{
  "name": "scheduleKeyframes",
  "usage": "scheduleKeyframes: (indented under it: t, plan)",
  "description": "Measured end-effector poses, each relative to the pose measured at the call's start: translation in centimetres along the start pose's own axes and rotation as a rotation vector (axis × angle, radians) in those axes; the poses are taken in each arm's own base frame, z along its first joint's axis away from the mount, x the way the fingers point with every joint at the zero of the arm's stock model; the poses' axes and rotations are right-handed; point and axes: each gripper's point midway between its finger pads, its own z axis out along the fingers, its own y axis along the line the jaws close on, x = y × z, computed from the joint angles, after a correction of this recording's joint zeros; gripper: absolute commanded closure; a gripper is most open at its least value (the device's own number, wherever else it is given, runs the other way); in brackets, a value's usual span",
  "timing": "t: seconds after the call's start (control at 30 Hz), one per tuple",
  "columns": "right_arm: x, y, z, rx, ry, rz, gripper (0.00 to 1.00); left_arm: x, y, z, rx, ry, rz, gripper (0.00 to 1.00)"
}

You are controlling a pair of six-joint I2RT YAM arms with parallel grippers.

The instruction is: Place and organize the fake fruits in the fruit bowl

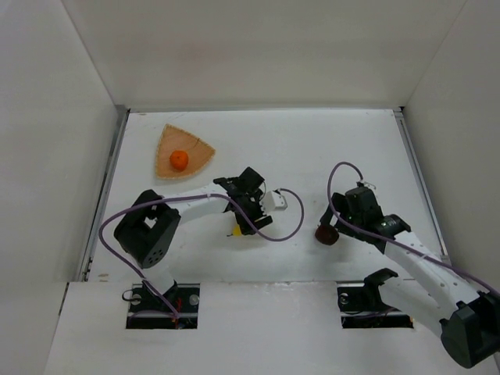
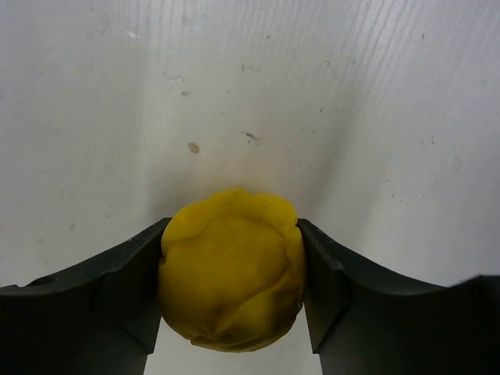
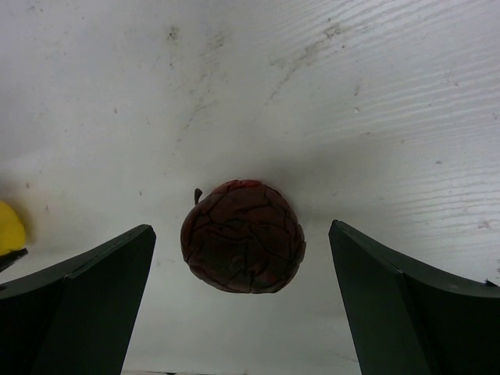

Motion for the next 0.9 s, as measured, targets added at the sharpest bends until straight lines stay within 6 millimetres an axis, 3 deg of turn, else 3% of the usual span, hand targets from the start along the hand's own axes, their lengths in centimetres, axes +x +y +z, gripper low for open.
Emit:
scheduleKeyframes:
  t: [0.1,0.17,0.23,0.33,0.43,0.53,0.67,0.9]
  plan:
    - [0.6,0.2,0.3,-0.001,0.010,0.005,0.00,-0.1,0.9,-1.8,-0.032,-0.014,-0.031,0.75]
    - [1.1,0.1,0.4,0.003,0.020,0.007,0.00,-0.7,3.0,-4.2,-0.085,-0.063,-0.079,0.75]
    - [1.6,0.1,0.5,0.006,0.029,0.005,0.00,-1.2,6.6,-7.5,-0.181,-0.133,-0.145,0.75]
    - [2.1,0.2,0.8,0.017,0.045,-0.003,0.00,-0.5,13.9,-13.5,-0.393,-0.239,-0.257,0.74]
    - [2.9,0.3,1.1,0.034,0.065,-0.023,0.00,1.6,21.0,-19.5,-0.634,-0.314,-0.353,0.73]
    - [3.4,0.2,1.4,0.054,0.075,-0.033,0.00,3.8,25.9,-23.2,-0.811,-0.344,-0.416,0.73]
    - [3.4,0.0,1.9,0.092,0.088,-0.042,0.00,6.4,31.3,-23.9,-0.938,-0.335,-0.485,0.72]
    - [2.8,0.5,2.6,0.128,0.095,-0.053,0.00,11.4,37.9,-18.6,-0.958,-0.252,-0.602,0.64]
